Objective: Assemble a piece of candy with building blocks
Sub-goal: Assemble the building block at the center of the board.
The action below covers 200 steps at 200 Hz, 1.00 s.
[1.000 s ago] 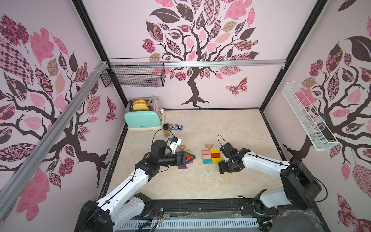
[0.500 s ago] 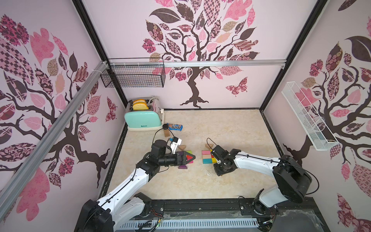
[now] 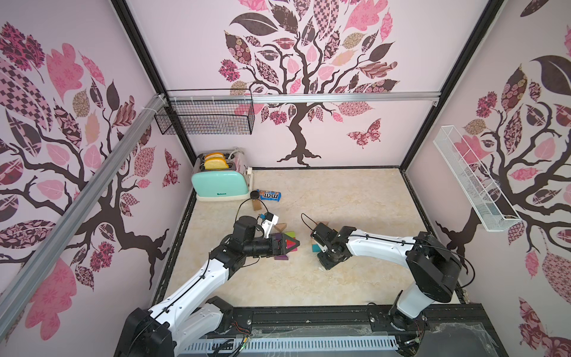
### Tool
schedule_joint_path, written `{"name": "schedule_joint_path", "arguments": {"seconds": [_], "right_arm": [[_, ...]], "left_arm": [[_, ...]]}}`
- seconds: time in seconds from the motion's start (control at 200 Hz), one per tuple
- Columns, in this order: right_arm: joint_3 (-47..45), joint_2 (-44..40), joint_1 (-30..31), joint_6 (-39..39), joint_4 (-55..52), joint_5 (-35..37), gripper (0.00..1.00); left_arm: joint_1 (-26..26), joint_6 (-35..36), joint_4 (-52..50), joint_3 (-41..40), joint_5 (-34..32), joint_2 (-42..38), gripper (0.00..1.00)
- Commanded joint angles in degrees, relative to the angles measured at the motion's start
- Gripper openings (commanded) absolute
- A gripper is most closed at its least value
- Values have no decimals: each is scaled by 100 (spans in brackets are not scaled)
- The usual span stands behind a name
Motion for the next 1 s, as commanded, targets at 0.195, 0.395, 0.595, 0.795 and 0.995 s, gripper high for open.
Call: {"name": "schedule_joint_path", "arguments": {"seconds": [0.195,0.395,0.595,0.795,0.995], "right_arm": [[165,79,52,-741,-250,-282,39],[297,178,52,-644,-510,-106,46],[323,6,51,-223,-671,50,49],[342,52,50,-79,-737,307,47],[448,62,16,-63,-918,572,46]], "left_arm": [[24,139,-99,77,-95,-24,98],[24,131,-133,78,-148,-20,98],[24,146,-141,72,-157,-38,98],[23,157,-150,78,-140,-23,98],[25,175,-196,70,-157,-80,98]]}}
